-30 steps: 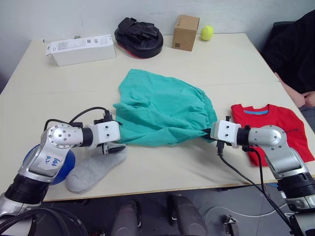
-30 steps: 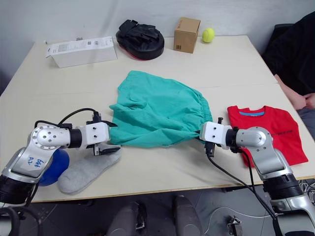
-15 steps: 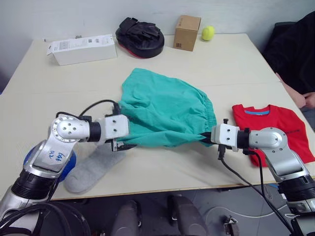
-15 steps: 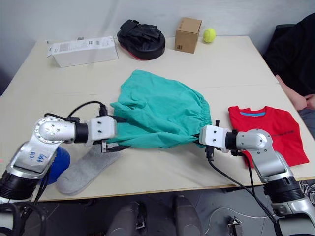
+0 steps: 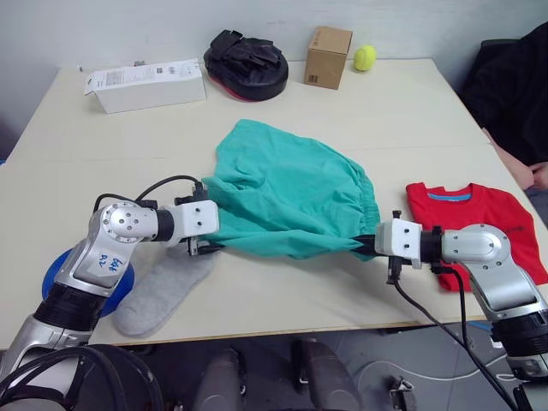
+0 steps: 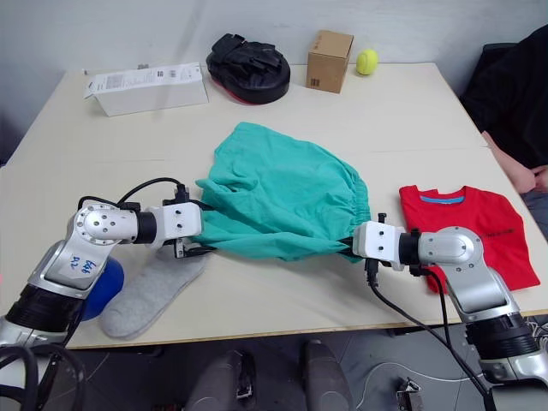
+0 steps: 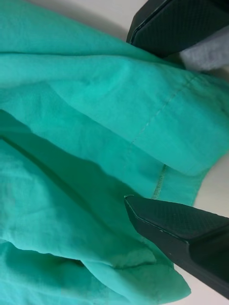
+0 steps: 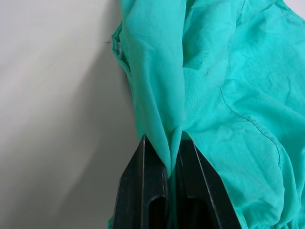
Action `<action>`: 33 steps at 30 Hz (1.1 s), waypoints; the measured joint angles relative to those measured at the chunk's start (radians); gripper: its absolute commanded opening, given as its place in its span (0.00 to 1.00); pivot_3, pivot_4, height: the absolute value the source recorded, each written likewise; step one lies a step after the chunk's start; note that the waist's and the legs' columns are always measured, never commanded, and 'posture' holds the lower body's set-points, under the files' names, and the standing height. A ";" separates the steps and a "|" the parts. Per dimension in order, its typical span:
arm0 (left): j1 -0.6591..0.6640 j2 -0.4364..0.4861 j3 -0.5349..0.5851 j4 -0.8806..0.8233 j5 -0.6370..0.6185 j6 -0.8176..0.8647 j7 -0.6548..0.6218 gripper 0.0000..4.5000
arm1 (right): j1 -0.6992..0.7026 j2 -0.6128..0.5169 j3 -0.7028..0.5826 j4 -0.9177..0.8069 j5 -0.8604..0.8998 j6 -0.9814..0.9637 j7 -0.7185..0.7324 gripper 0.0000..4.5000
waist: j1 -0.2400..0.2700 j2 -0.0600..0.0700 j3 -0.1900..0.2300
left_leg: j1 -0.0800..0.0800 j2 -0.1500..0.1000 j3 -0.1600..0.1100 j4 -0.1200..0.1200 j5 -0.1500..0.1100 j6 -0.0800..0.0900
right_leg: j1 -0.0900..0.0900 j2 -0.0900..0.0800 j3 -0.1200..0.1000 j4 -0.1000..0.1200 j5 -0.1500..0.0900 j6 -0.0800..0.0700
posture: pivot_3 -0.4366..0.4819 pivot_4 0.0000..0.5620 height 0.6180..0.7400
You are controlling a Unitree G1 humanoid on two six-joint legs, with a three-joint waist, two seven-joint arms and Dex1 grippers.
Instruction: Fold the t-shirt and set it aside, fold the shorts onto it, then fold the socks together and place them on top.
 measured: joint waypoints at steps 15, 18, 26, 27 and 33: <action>-0.079 -0.037 0.008 0.010 -0.019 0.008 -0.029 0.28 | -0.056 -0.018 -0.035 0.084 0.007 -0.028 -0.004 0.00 | 0.001 0.000 0.000 | 0.000 -0.001 0.000 0.000 0.000 0.000 | 0.000 0.000 -0.001 0.000 0.000 0.000 | 0.48 0.27 1.00; -0.096 -0.044 0.009 0.008 -0.045 0.043 -0.051 0.06 | -0.093 -0.021 -0.037 0.146 -0.016 -0.062 -0.017 0.00 | 0.000 0.000 0.000 | 0.000 0.000 0.000 0.000 0.000 0.000 | 0.000 0.001 -0.001 0.000 0.000 0.000 | 0.48 0.27 1.00; -0.149 -0.021 0.053 -0.118 -0.240 0.275 -0.186 0.01 | -0.205 -0.023 -0.043 0.283 -0.043 -0.133 -0.025 0.00 | -0.003 0.000 0.000 | 0.000 0.000 0.001 0.000 0.002 -0.003 | 0.000 0.002 0.000 0.000 0.000 0.000 | 0.48 0.27 1.00; -0.142 0.007 0.056 -0.156 -0.277 0.310 -0.220 0.01 | -0.212 -0.027 -0.044 0.287 -0.037 -0.134 -0.010 0.00 | -0.005 0.000 0.000 | 0.000 0.000 0.001 0.000 0.004 -0.006 | -0.001 0.002 0.000 0.000 0.000 0.000 | 0.48 0.27 1.00; 0.017 0.164 0.057 -0.286 -0.337 0.329 -0.334 0.01 | -0.117 -0.112 -0.050 0.177 0.098 -0.101 0.180 0.00 | -0.004 0.001 0.001 | 0.000 0.001 -0.001 -0.001 0.003 -0.005 | 0.000 0.001 0.003 0.000 -0.001 0.000 | 0.48 0.27 1.00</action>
